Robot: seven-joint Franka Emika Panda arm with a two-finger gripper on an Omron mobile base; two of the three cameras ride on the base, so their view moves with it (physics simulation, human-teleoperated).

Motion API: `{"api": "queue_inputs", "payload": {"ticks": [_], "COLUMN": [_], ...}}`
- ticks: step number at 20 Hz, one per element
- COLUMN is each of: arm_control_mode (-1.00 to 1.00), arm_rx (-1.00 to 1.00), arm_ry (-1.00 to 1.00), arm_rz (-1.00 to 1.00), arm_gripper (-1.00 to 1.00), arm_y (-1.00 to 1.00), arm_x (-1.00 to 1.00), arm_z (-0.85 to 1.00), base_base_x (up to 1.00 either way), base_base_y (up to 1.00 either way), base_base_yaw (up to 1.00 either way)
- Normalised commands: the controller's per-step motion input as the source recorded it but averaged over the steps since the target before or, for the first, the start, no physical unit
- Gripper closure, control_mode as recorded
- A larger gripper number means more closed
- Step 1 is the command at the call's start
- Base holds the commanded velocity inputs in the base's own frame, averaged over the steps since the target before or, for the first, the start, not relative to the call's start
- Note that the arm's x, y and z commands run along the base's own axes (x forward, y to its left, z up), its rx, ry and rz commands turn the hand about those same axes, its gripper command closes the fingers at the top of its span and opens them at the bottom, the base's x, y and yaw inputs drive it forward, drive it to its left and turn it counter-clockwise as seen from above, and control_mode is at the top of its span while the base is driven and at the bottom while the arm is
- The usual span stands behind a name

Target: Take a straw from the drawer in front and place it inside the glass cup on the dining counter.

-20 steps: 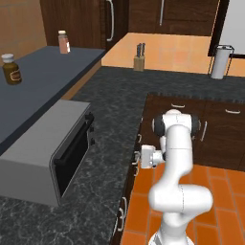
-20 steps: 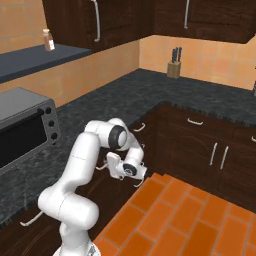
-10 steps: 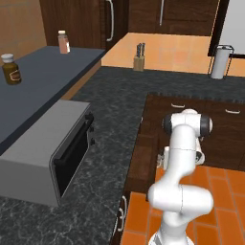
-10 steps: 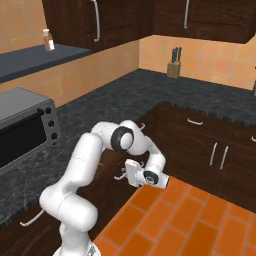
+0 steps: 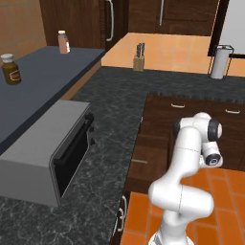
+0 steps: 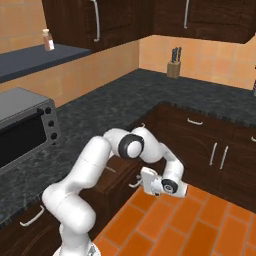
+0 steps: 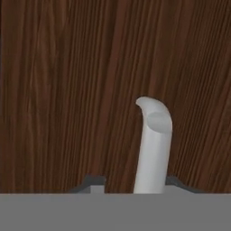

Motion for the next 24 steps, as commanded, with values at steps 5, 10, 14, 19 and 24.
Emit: {"api": "queue_inputs", "payload": {"ticks": [5,10,14,19,24], "arm_control_mode": [-1.0,-1.0,-1.0,-1.0,-1.0], "arm_rx": [-0.15,-0.07,-0.17,-0.29,-0.39], "arm_ry": [0.05,-0.01,-0.05,-0.02,0.07], "arm_rz": [-0.04,-0.01,0.0,0.0,0.0], "arm_gripper": [-1.0,-1.0,-1.0,-1.0,-1.0], "arm_y": [-0.28,0.03,0.8,1.0,0.73], "arm_x": [-0.44,-0.44,-0.17,-0.01,0.24], "arm_z": [0.35,1.0,1.0,0.99,0.2], "base_base_x": [0.0,0.0,0.0,0.0,0.0], "base_base_y": [0.0,0.0,0.0,0.0,0.0], "base_base_yaw": [0.0,0.0,0.0,0.0,0.0]}}
